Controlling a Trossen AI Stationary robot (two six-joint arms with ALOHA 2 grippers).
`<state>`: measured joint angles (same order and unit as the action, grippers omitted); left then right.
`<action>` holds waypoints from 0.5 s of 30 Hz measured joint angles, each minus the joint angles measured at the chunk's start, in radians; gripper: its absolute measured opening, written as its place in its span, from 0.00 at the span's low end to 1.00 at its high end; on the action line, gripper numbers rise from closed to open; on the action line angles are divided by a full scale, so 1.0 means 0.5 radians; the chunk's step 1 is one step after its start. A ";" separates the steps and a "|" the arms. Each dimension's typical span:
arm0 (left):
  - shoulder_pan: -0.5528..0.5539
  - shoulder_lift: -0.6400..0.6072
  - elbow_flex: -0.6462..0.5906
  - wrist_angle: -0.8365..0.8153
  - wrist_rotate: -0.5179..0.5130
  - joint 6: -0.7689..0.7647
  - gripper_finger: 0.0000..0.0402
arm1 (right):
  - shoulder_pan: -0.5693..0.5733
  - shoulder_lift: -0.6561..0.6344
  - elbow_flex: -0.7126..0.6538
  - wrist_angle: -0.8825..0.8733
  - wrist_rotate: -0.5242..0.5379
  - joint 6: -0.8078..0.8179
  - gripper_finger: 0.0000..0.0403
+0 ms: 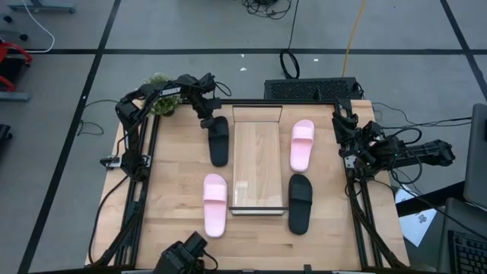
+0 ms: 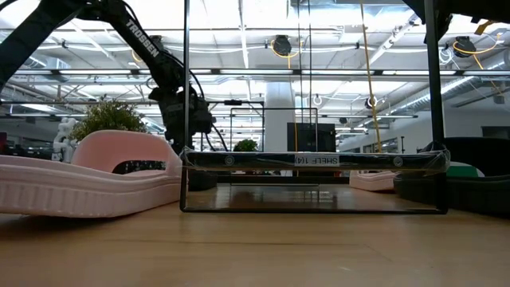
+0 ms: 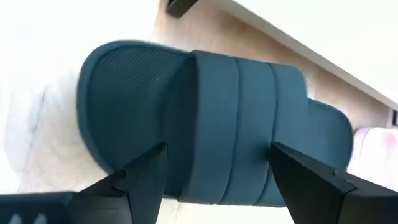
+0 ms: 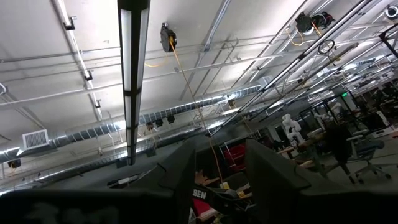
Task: Pick and place slides into the shelf
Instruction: Put the top black slipper on the shelf
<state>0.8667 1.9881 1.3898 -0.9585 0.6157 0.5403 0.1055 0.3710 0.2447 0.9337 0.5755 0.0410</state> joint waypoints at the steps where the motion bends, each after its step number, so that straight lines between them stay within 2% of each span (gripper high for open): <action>1: -0.004 0.000 0.000 -0.001 -0.027 -0.011 0.68 | -0.001 0.000 0.000 0.000 0.000 0.000 0.32; 15: -0.050 0.000 0.002 0.057 -0.082 0.015 0.68 | -0.001 0.000 0.000 0.000 0.008 0.000 0.32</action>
<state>0.8417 1.9881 1.3911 -0.9298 0.5746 0.5476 0.1051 0.3710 0.2447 0.9337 0.5795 0.0412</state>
